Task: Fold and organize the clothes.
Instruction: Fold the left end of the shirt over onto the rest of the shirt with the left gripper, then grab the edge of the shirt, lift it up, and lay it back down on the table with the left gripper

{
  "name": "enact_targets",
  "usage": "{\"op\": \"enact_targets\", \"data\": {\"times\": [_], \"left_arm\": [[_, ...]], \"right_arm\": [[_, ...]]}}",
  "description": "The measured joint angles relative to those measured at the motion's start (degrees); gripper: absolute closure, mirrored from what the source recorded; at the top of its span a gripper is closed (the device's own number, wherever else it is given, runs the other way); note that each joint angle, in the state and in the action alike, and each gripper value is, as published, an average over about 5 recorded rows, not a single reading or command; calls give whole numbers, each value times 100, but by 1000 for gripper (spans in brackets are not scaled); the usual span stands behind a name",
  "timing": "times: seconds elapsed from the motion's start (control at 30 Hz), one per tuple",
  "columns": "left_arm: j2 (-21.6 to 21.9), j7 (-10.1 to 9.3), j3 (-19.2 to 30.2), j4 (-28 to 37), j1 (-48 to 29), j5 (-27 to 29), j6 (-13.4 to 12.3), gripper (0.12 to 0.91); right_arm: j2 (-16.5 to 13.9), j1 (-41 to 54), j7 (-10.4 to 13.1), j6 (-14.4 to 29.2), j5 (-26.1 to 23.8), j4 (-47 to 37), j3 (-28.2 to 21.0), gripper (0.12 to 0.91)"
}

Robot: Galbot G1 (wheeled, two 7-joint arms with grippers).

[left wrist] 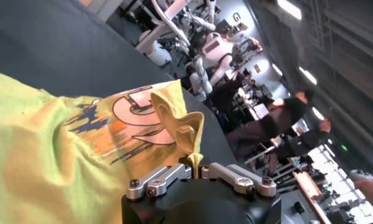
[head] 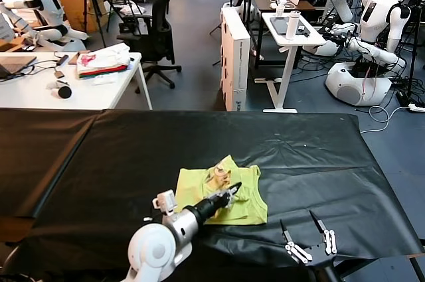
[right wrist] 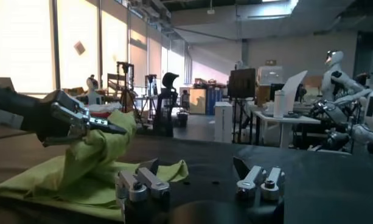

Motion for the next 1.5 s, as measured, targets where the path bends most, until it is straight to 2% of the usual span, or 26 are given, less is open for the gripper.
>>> {"op": "enact_targets", "data": {"times": [0.33, 0.43, 0.57, 0.7, 0.8, 0.83, 1.1, 1.23, 1.4, 1.5], "left_arm": [[-199, 117, 65, 402, -80, 340, 0, 843], [-263, 125, 106, 511, -95, 419, 0, 785], [-353, 127, 148, 599, -110, 450, 0, 564], [-466, 115, 169, 623, -108, 456, 0, 303], [-545, 107, 170, 607, -72, 456, 0, 168], [-557, 106, 168, 595, -55, 455, 0, 146], [-561, 104, 41, 266, 165, 393, 0, 123], [-561, 125, -94, -113, 288, 378, 0, 123], [-561, 208, -407, -664, 346, 419, 0, 123], [-448, 242, -686, -942, 339, 516, 0, 123]], "right_arm": [[22, -8, 0, -2, -11, 13, 24, 118], [35, -1, 0, -6, -23, 21, 24, 118], [20, 19, 0, -9, -35, 12, 13, 118], [-56, 88, 0, -24, -59, -28, -43, 118], [-139, 167, 0, -33, -75, -74, -109, 118], [-168, 196, 1, -33, -82, -92, -131, 118], [-532, 544, 32, -166, -27, -203, -397, 118], [-758, 733, 140, -355, 114, -196, -526, 118], [-1041, 995, 370, -887, 263, -107, -747, 118], [-1195, 1179, 423, -1279, 256, -40, -924, 118]]}}
